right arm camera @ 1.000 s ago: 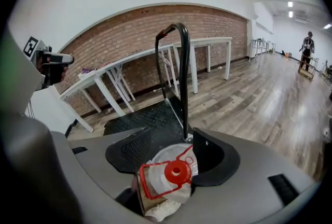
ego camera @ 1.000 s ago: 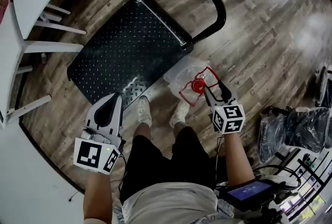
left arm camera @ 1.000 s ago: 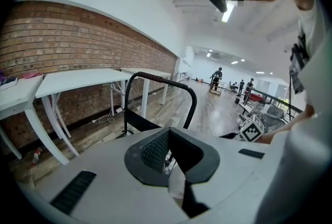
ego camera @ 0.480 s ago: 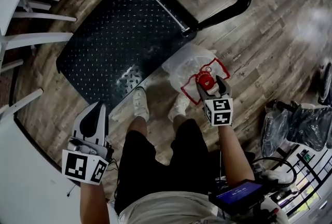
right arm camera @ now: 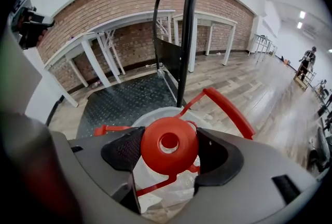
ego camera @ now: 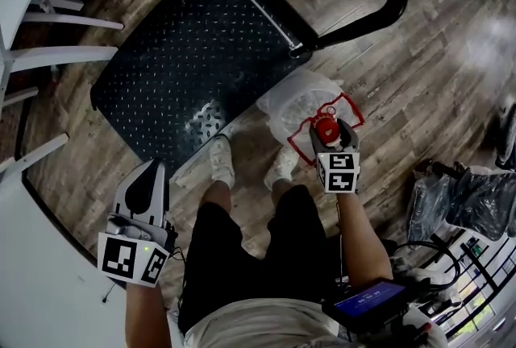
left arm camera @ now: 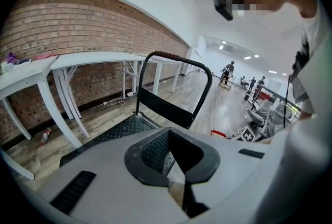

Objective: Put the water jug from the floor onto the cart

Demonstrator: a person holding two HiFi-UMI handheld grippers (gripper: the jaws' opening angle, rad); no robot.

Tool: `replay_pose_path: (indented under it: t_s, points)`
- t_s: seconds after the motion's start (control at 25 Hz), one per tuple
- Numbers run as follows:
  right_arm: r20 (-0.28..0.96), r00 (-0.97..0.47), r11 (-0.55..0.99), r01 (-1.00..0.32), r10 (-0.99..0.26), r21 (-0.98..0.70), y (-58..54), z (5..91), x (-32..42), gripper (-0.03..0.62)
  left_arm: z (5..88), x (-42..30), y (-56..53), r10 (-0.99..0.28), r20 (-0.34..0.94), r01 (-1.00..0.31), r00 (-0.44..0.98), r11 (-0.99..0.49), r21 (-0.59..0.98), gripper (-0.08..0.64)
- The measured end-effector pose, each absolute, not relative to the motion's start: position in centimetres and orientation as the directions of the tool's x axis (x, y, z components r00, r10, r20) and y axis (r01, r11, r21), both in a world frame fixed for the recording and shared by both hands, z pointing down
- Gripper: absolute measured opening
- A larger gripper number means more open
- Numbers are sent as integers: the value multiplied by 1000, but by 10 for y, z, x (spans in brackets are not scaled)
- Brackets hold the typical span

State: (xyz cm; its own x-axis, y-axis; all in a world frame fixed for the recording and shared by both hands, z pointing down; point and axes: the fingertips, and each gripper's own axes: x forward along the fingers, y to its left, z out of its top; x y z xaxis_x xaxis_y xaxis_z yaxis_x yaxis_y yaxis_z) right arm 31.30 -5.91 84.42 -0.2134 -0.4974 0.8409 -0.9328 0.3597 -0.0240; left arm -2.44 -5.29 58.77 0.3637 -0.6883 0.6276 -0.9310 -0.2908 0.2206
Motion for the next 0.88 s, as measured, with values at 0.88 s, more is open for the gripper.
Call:
replay_pose_path:
  t_s: [0.88]
  points:
    - [804, -157, 340, -939, -573, 59, -55, 601, 301, 311, 488, -76, -59, -776, 516, -931, 364, -282, 233, 0]
